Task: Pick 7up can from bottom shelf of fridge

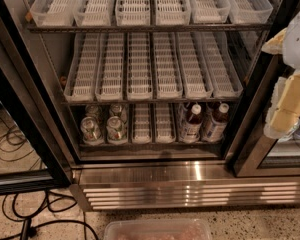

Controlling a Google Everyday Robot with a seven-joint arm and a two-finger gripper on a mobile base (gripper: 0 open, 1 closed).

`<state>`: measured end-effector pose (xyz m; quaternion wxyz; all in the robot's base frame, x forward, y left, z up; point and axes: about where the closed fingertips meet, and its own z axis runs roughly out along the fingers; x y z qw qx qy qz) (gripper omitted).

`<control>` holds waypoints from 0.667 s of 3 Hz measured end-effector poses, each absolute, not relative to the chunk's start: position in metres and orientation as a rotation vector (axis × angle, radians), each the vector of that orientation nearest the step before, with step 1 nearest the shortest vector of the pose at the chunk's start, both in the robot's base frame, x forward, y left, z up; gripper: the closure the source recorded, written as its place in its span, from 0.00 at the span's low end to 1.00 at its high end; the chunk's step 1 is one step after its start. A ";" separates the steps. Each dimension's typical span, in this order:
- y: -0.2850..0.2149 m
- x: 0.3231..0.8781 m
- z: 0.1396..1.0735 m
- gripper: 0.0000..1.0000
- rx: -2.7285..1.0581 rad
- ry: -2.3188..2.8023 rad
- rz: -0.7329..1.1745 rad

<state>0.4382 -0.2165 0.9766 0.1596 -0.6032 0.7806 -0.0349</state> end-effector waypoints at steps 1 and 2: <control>-0.217 0.438 0.977 0.00 -1.724 2.231 -0.100; -0.214 0.437 0.968 0.00 -1.714 2.227 -0.081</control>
Offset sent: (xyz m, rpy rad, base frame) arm -0.0033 0.0036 -0.0241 0.0378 0.0241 -0.0013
